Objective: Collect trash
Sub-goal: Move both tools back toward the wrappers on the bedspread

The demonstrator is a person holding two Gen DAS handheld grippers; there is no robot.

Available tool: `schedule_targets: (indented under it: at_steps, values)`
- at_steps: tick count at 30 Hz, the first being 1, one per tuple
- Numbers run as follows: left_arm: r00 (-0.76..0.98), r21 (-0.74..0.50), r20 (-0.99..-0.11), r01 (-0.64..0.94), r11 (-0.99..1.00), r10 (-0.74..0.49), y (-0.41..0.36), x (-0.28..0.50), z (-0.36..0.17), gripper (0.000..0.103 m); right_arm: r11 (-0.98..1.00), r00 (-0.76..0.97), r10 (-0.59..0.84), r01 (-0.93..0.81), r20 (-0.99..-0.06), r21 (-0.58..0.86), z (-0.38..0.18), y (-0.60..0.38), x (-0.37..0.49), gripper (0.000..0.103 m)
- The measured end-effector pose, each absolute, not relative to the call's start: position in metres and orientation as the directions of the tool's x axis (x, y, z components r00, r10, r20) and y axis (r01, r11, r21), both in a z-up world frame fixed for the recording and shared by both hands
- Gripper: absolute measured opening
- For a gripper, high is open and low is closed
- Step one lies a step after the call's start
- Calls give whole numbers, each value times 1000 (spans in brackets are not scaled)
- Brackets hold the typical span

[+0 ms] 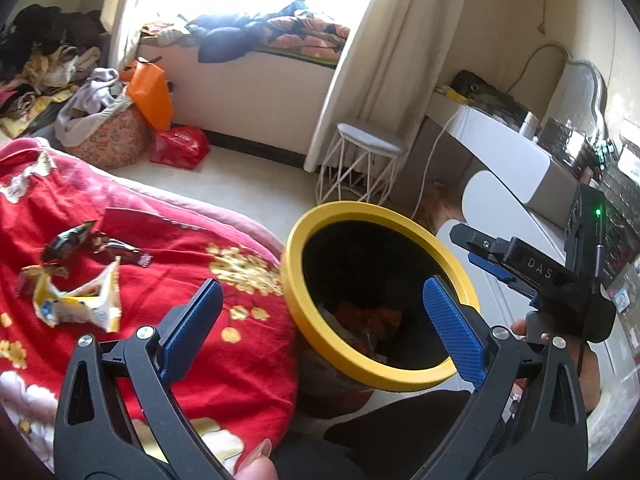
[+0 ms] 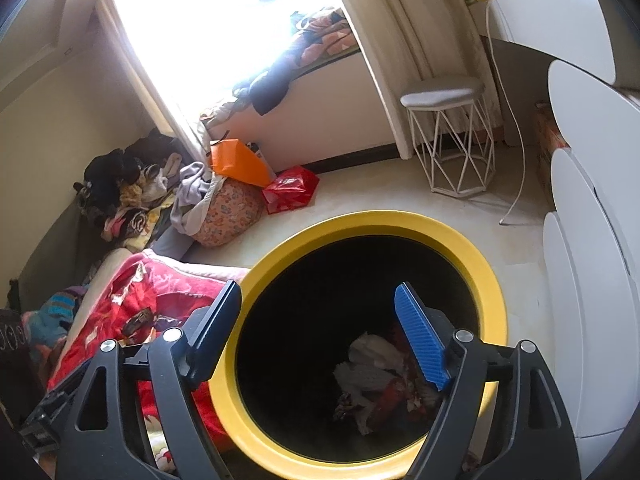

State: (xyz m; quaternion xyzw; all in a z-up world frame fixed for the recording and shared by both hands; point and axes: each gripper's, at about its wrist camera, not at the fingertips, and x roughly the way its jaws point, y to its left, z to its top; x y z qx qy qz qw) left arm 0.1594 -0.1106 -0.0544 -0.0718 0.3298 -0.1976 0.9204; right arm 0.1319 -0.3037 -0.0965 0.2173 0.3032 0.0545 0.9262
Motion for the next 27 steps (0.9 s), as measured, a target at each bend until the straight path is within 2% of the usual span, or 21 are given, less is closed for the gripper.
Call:
schedule_targets:
  at_steps: [27]
  values:
    - [813,-302,-518,116,946,-266,-10,151,-38,92,920,785,342,-167,-516,356,-76,-218,128,82]
